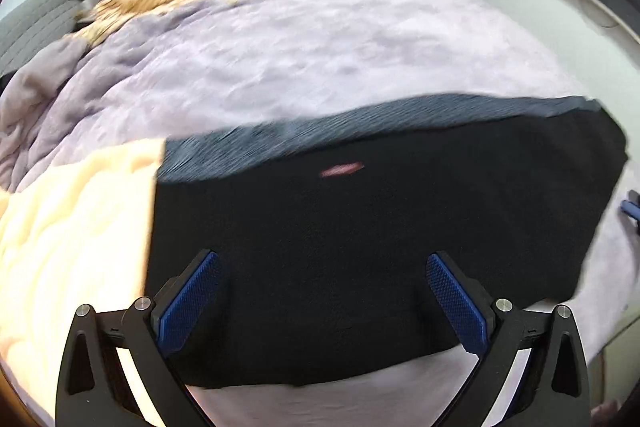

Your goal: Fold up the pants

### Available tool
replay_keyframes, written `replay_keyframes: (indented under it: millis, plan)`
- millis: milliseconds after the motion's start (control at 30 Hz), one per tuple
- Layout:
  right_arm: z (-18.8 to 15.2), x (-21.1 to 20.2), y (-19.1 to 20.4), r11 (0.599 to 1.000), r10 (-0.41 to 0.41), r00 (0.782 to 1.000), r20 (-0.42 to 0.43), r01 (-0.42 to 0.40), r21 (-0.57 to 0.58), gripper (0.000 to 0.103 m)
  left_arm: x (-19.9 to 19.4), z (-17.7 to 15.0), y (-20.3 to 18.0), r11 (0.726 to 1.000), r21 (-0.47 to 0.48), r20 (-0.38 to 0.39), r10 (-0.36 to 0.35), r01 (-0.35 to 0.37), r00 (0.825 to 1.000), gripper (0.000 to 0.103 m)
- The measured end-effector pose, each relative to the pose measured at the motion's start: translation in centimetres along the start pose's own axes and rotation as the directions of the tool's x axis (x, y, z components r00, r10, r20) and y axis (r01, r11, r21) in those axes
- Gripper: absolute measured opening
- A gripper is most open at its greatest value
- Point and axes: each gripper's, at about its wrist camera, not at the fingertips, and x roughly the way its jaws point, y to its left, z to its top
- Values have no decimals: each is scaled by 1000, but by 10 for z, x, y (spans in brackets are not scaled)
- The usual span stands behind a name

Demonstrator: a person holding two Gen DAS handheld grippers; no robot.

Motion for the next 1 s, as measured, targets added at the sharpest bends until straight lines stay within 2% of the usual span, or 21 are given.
replay_keyframes:
  millis: [133,233,300,333,400,467,533,700,733,800,833,933,1000]
  plan:
    - [18,-67,-11,1000,-19,989,146,16,22,30,-3,29,-73,992,98,53,-80,74,995,103]
    - [45,-120,-3,997,-68,961,269,78,-27,32,13,50,-118,988,115,58,-114,107,992,103]
    - [66,-150,-2,990,-120,934,336,139,-31,55,30,56,-144,990,95,43,-111,106,993,103]
    - [78,-153,0,988,-133,924,357,151,-22,73,43,59,-153,991,75,22,-117,115,993,103]
    - [97,-160,-12,987,-147,914,378,159,-1,74,75,64,-169,992,40,-29,-116,117,993,103]
    - [115,-152,-32,986,-167,925,340,161,45,71,108,67,-181,997,19,-83,-79,81,993,103]
    - [129,-136,-61,983,-177,942,284,154,104,65,106,60,-187,996,49,-23,-67,68,997,103]
    - [155,-77,-105,974,-132,969,211,88,207,57,104,47,-181,992,51,44,-116,113,992,103]
    - [157,-63,-113,972,-114,974,195,69,223,52,107,48,-181,993,56,49,-109,106,993,103]
    - [161,-46,-117,971,-74,984,160,34,238,22,108,50,-183,994,63,45,-95,92,994,103]
    - [161,-39,-114,972,-80,986,148,44,230,9,108,50,-183,994,62,44,-97,94,994,103]
    - [154,-57,-104,981,-66,980,188,30,190,9,115,55,-176,993,56,44,-110,107,993,103]
    - [145,-63,-107,983,-107,979,176,78,166,9,116,53,-176,992,60,49,-114,111,992,103]
